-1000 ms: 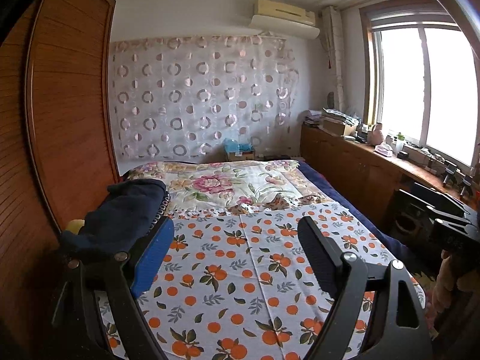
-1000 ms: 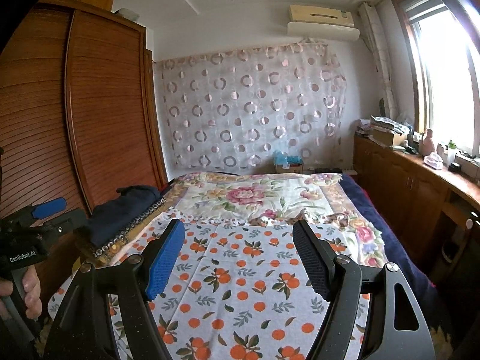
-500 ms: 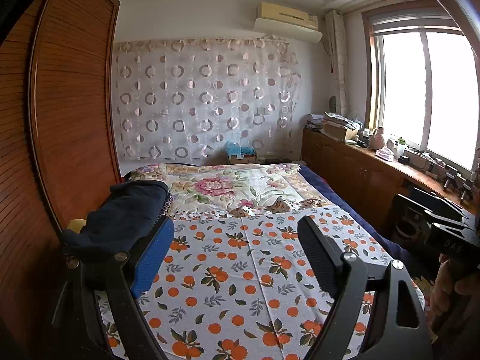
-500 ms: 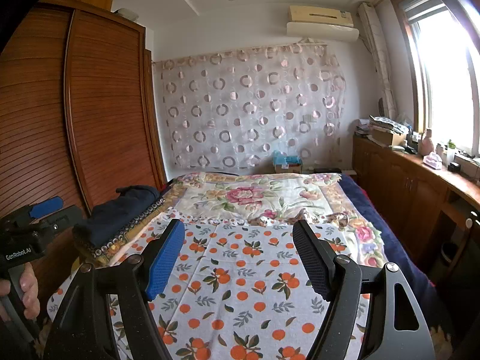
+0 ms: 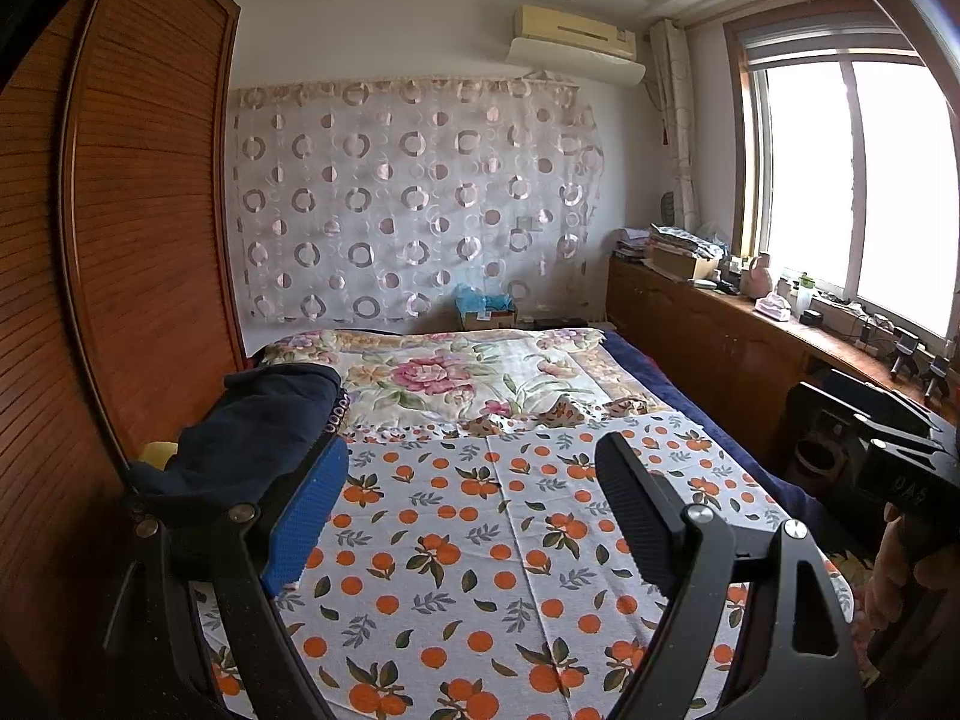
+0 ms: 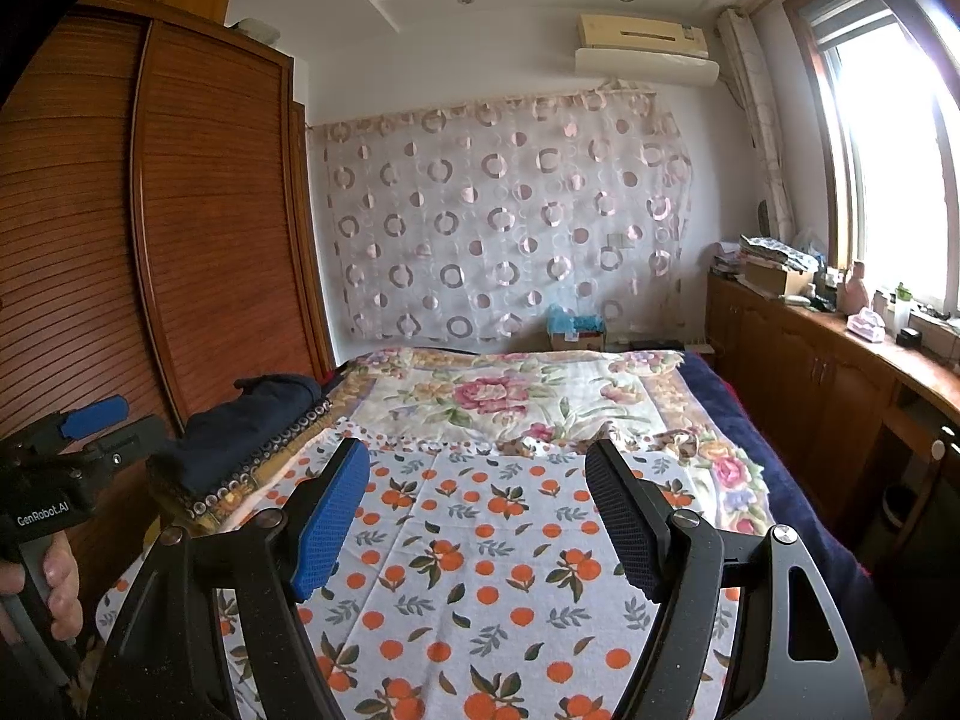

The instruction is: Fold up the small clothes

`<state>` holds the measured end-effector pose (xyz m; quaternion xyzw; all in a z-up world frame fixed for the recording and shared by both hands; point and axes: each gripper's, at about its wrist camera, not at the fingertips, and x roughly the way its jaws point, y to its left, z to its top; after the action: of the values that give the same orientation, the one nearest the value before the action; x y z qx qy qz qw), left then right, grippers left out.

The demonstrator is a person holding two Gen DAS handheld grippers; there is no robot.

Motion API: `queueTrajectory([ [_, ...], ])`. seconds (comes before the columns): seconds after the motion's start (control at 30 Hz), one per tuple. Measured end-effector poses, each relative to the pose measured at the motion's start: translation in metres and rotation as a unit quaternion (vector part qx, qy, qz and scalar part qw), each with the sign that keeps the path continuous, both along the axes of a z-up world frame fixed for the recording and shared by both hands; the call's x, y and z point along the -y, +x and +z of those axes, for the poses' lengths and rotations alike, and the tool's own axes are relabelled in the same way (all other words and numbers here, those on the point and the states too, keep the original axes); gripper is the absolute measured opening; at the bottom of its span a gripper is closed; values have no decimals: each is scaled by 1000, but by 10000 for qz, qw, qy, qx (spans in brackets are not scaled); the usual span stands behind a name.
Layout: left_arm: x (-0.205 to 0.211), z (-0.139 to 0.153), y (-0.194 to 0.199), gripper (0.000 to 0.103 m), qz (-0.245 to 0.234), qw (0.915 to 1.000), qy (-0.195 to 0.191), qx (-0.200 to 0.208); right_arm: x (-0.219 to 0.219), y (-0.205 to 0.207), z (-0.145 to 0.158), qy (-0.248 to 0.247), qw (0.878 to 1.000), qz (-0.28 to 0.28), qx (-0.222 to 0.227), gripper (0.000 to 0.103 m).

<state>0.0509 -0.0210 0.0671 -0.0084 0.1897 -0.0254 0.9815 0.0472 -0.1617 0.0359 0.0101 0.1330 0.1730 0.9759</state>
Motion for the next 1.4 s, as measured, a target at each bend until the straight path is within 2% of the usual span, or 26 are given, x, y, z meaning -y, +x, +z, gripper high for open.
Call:
queueTrajectory([
  [1.4,-4,0,-2,85,38,10000,33,47,5,1,-1,-10,10000,46,37,76],
])
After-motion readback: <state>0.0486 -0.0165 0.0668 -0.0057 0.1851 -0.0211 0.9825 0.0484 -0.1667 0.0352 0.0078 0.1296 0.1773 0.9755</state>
